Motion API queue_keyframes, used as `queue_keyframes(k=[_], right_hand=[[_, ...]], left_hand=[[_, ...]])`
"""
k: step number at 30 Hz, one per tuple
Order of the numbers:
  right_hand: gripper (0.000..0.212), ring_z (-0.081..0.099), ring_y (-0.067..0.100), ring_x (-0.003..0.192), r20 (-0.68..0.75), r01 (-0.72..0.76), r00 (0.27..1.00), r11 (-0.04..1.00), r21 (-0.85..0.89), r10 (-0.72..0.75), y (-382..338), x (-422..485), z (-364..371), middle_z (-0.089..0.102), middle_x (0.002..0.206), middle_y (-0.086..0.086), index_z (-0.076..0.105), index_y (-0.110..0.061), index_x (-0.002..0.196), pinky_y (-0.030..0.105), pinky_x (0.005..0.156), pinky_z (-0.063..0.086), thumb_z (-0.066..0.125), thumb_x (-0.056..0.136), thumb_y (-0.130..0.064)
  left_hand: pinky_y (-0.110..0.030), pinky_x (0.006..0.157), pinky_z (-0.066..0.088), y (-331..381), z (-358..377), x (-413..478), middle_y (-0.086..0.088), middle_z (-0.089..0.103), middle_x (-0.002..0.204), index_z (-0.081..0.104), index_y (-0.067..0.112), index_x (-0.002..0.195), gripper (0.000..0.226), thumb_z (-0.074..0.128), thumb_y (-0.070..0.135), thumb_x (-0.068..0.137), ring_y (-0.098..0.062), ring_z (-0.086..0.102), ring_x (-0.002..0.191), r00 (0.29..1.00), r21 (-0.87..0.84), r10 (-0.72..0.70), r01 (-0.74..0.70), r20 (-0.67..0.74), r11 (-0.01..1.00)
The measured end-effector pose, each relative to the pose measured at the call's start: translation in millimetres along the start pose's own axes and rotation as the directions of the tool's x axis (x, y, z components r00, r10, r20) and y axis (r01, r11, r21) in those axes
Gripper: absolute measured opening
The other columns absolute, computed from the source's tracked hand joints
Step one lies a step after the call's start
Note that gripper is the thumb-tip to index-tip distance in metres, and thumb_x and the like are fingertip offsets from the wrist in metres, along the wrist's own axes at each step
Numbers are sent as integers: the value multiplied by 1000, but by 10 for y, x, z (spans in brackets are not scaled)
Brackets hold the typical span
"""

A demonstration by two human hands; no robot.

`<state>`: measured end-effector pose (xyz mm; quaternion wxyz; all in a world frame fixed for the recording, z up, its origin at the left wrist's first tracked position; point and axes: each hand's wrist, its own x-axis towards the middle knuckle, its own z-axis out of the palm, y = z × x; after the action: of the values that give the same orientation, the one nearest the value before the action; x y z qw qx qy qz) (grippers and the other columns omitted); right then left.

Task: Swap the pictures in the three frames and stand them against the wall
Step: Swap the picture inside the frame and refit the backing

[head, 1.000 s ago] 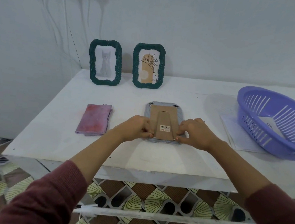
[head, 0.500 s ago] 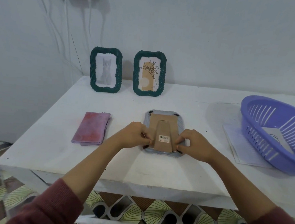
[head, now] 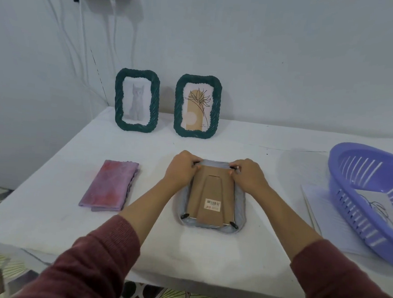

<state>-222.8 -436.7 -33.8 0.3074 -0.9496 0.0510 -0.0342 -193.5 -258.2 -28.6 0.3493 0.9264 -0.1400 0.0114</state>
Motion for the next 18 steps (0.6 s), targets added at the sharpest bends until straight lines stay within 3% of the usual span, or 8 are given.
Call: queue_keyframes(k=[6,11,18], right_hand=[[27,56,26,111,5,13,1000,1000,3,-13,26,68,0,63,119,14,64,-3,111,29,94,41,59,85,-7],[17,58,23,98,-22,6,1000,1000,30,-5,15,63,14,66,109,14,68,-1,98,22,82,39,60,83,-6],[17,60,26,100,-45,-5,999,1000,24,6,-13,42,26,68,105,15,70,0,96,25,83,42,59,83,-4]], left_hand=[[-18,85,36,-64,14,74,-13,63,118,65,5,114,28,59,10,88,-25,56,107,999,-25,-37,37,16,999],[-8,74,32,-106,-24,130,-13,61,117,65,4,111,27,63,10,85,-15,51,93,996,-47,-52,55,67,997],[-20,79,35,-106,-34,158,-14,61,113,67,1,101,20,66,7,82,-12,47,89,993,-102,-63,73,100,992]])
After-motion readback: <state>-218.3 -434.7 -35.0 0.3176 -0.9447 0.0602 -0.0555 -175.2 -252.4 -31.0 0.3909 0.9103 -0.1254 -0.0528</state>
